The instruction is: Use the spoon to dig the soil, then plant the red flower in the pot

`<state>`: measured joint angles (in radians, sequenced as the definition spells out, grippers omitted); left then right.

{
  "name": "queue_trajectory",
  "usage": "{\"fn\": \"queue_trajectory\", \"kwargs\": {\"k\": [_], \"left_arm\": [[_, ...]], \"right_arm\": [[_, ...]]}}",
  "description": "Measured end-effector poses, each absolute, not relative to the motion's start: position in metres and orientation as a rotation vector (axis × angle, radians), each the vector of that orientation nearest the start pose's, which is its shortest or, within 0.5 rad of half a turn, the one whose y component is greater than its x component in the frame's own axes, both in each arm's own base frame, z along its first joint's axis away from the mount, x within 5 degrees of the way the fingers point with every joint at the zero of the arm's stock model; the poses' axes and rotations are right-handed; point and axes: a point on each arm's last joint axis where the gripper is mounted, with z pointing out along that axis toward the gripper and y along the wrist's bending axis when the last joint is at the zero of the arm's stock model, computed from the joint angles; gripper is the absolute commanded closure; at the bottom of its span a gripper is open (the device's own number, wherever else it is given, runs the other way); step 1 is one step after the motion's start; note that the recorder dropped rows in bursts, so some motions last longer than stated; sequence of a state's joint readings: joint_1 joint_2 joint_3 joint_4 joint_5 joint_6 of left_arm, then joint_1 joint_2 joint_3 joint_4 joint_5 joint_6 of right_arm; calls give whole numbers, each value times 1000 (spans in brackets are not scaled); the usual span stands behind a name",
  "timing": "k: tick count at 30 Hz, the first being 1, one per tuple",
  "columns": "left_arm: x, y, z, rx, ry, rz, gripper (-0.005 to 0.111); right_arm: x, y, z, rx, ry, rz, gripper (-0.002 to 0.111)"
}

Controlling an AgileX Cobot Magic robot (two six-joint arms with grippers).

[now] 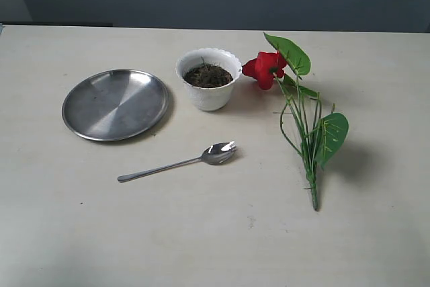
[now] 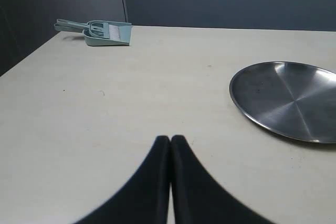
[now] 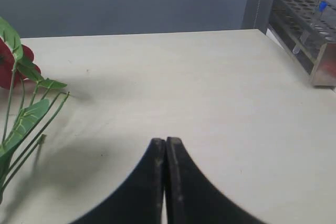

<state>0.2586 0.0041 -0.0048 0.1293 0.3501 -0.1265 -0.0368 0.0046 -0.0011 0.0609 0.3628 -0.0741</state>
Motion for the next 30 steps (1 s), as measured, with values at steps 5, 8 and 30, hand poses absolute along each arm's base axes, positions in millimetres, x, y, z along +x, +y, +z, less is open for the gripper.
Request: {"fn": "queue_trajectory", "kwargs": {"k": [5,8,30], "left_arm": [[51,18,183,-272,1815,219,106],[51,18,183,-272,1815,219,106],[44,12,262,-251,1319,119,106]], "right_arm": [[53,0,181,3,1849,-18,108],[53,0,181,3,1849,-18,108],[53,0,181,3,1849,-18,108]]}}
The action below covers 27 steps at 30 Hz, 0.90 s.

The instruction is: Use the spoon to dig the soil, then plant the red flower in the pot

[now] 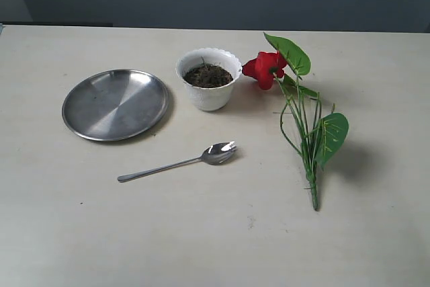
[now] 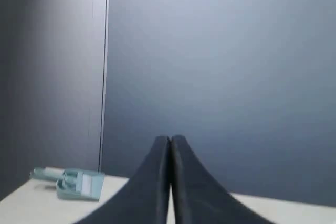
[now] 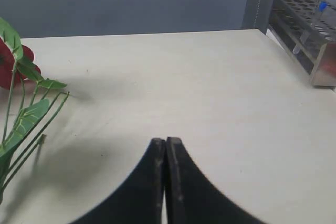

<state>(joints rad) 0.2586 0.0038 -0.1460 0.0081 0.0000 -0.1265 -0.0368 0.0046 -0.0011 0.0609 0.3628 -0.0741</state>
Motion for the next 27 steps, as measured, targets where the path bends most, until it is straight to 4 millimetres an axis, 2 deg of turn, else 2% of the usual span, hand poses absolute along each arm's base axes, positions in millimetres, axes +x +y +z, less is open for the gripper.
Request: {"fn": "queue_trajectory", "kwargs": {"k": [5,10,19,27], "left_arm": [[35,9,289,-253,1231,96,106],[27,7,307,-258,1234,87,106],[25,5,305,-286,1338,60,106],[25,6,305,-287,1343,62,106]], "right_arm": [[53,0,181,3,1849,-18,108],[53,0,181,3,1849,-18,108],[53,0,181,3,1849,-18,108],[53,0,181,3,1849,-18,108]]}}
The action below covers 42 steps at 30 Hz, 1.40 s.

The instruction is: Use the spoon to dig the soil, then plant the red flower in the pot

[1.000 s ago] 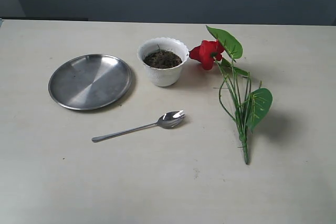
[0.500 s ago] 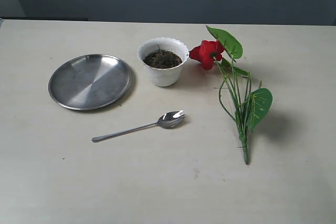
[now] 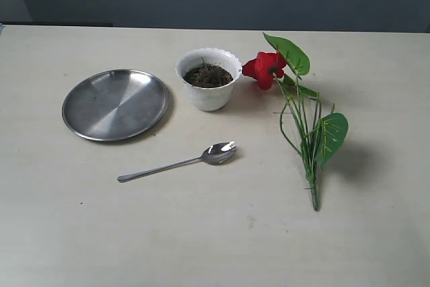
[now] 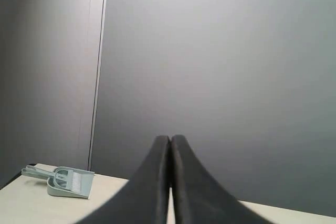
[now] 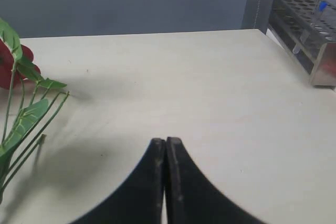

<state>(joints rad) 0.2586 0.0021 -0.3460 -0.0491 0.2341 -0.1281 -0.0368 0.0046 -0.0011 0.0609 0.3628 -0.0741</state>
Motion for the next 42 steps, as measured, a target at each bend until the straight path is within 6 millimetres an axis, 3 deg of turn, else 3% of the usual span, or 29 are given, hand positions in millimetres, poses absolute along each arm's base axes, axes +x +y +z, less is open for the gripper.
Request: {"fn": "queue_trajectory", "kwargs": {"k": [9,15,22,27,34,42], "left_arm": [[20,4,316,-274,1286,66,106],[14,3,358,-154,1246,217,106],[31,5,407,-57,1304,249,106],[53,1,427,26,1445,151,106],[94,-19,443,342,1568,-1,106],[158,-37,433,642,1751,-93,106]], "right_arm": [[53,0,181,3,1849,-18,108],[53,0,181,3,1849,-18,108],[53,0,181,3,1849,-18,108],[53,0,181,3,1849,-18,108],[53,0,181,3,1849,-18,108],[53,0,181,3,1849,-18,108]]}}
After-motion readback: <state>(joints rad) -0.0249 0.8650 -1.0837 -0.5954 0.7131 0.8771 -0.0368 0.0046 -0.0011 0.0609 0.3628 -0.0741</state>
